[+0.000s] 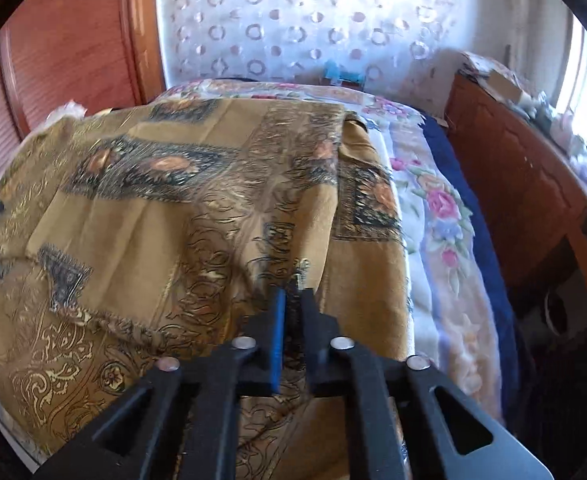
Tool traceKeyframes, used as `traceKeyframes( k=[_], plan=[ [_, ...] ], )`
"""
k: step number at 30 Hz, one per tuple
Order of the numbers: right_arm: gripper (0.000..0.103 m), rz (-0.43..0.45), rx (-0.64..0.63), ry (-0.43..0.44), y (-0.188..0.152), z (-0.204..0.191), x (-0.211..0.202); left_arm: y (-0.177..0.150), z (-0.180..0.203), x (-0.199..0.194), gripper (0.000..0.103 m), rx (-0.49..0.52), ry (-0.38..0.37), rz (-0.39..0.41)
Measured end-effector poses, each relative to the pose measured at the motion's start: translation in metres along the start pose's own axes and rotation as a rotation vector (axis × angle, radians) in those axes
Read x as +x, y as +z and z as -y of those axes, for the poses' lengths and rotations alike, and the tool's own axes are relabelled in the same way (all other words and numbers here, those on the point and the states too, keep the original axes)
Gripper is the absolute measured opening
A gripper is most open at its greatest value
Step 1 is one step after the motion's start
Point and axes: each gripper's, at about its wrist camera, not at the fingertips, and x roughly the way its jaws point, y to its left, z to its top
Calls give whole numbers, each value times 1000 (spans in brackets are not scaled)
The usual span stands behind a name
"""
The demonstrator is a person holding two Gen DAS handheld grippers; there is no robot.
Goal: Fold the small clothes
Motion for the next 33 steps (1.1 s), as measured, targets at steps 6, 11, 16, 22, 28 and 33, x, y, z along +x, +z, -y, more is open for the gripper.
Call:
traceKeyframes(
  k=[6, 11, 16, 22, 28, 33],
  plan=[
    [4, 45, 28, 52, 5, 21, -17, 6, 1, -24, 6, -9, -51, 43],
    [3, 119, 35, 76, 4, 29, -54, 7, -2, -48, 6, -44, -93, 98],
    [3, 165, 21, 82, -8, 29, -89, 1, -2, -84, 5, -67, -156, 156],
    [3, 169, -4, 97, -38, 30, -132, -31, 1, -118, 5, -52, -170, 159],
    [3, 126, -11, 105, -69, 26, -152, -73, -4, -116, 5, -69, -124, 99],
    [3, 30, 1, 103, -93, 20, -122, -91, -3, -92, 6, -80, -98, 24]
  ],
)
